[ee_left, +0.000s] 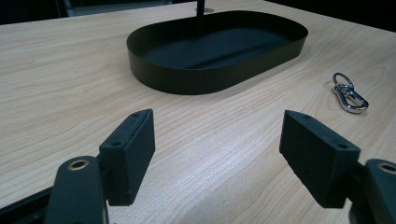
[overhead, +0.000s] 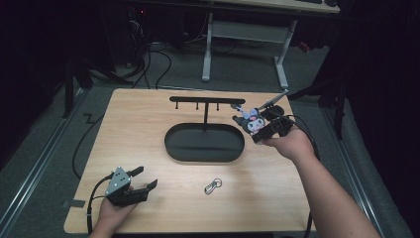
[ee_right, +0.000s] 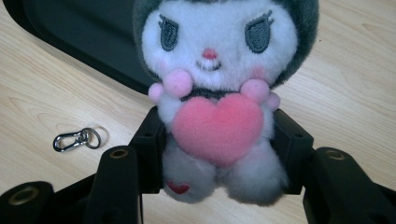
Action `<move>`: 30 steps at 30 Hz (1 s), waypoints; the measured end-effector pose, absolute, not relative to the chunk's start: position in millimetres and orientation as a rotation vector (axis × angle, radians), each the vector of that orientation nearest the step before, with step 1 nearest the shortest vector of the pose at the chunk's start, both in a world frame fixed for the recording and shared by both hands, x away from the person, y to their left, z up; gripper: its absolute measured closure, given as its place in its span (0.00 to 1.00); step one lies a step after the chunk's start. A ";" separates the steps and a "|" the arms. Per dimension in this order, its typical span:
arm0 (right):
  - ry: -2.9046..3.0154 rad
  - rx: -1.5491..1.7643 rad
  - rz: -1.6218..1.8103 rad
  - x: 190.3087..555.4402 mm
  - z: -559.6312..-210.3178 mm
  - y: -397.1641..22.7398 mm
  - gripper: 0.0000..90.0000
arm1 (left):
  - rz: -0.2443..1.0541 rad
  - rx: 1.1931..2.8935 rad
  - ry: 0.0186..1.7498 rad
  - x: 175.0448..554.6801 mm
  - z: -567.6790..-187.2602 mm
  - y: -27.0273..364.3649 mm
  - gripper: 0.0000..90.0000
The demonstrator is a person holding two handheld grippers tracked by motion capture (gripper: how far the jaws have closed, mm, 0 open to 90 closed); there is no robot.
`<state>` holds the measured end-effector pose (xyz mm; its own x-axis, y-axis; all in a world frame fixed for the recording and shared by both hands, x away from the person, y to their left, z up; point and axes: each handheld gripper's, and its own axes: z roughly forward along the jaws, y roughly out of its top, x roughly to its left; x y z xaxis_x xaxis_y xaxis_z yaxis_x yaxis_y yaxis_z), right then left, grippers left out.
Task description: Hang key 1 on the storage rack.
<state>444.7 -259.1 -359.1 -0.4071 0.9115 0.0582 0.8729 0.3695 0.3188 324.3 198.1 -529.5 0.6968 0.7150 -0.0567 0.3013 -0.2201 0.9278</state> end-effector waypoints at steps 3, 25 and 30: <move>2.492 1.631 0.456 446.6 -364.7 -256.3 0.54 | 0.469 1.808 0.804 324.4 -529.5 198.1 0.30; 2.481 1.648 0.456 470.2 -407.5 -234.1 0.50 | 0.461 1.808 0.797 324.5 -529.5 198.2 0.30; 2.480 1.670 0.454 473.0 -415.7 -231.4 0.44 | 0.461 1.809 0.797 324.4 -529.6 198.3 0.30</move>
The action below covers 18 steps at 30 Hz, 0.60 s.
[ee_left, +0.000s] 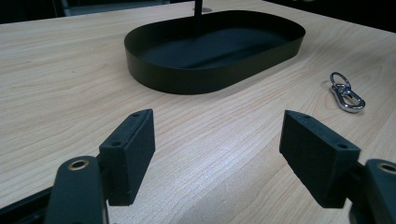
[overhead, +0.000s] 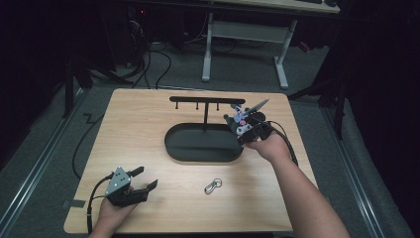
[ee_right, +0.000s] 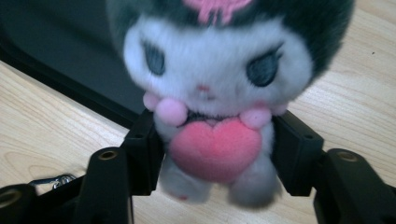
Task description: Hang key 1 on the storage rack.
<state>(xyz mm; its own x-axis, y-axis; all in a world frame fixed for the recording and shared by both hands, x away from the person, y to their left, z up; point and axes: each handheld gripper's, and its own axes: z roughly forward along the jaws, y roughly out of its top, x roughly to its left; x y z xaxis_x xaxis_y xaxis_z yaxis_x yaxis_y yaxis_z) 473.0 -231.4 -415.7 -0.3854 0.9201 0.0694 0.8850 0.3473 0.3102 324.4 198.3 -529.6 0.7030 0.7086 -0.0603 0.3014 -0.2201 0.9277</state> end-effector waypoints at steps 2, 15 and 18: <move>2.468 1.686 0.465 473.4 -416.8 -231.5 0.40 | 0.460 1.807 0.798 324.4 -529.6 198.2 0.30; 2.447 1.601 0.571 441.8 -405.6 -240.5 0.44 | 0.465 1.815 0.796 324.6 -529.7 197.2 0.30; 2.426 1.555 0.608 425.7 -406.1 -243.6 0.47 | 0.465 1.820 0.796 324.5 -529.5 197.1 0.30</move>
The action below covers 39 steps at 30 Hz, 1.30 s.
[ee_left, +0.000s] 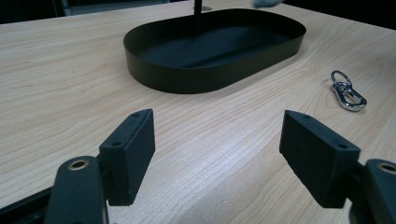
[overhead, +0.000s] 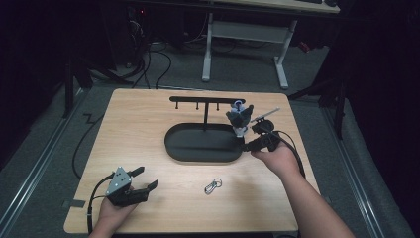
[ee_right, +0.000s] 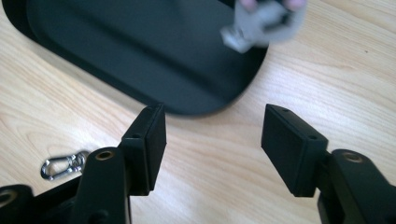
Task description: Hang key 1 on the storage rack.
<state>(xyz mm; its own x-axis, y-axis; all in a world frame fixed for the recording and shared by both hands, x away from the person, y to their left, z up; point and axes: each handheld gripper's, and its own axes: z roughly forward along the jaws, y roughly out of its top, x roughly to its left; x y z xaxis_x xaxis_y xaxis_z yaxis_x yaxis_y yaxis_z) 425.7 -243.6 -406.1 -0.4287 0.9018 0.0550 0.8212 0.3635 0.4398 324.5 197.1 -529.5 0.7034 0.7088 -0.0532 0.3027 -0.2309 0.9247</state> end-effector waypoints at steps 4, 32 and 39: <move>2.384 1.480 0.693 399.1 -413.3 -246.5 0.50 | 0.467 1.819 0.798 324.5 -529.7 196.8 0.30; 2.311 1.291 1.226 301.9 -507.5 -201.5 0.98 | 0.479 1.824 0.809 324.9 -530.1 195.8 0.30; 2.399 1.143 1.091 310.0 -515.4 -151.2 1.00 | 0.474 1.817 0.810 324.1 -529.9 197.0 0.30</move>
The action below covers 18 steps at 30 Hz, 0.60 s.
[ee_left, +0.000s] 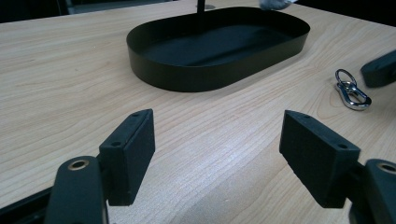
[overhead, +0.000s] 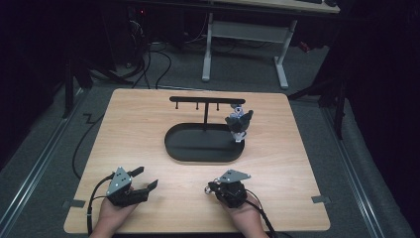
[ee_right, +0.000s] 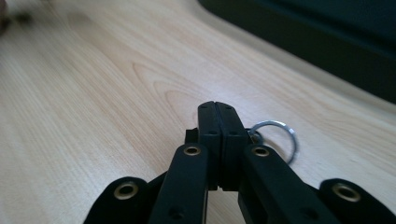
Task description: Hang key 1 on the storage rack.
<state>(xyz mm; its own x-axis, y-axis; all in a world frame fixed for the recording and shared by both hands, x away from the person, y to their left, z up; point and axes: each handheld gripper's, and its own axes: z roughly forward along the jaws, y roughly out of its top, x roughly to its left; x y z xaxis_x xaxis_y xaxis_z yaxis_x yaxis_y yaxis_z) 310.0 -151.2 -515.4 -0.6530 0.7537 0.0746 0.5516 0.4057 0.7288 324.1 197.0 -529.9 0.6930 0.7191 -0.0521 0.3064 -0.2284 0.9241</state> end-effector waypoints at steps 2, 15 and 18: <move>2.417 1.141 1.042 311.3 -519.8 -145.9 1.00 | 0.473 1.815 0.811 324.2 -529.8 197.4 0.30; 2.359 1.257 0.975 303.1 -520.0 -207.2 1.00 | 0.471 1.817 0.811 324.2 -529.8 197.5 0.30; 2.327 1.311 0.980 301.4 -520.0 -231.1 1.00 | 0.472 1.816 0.813 324.2 -529.8 197.5 0.30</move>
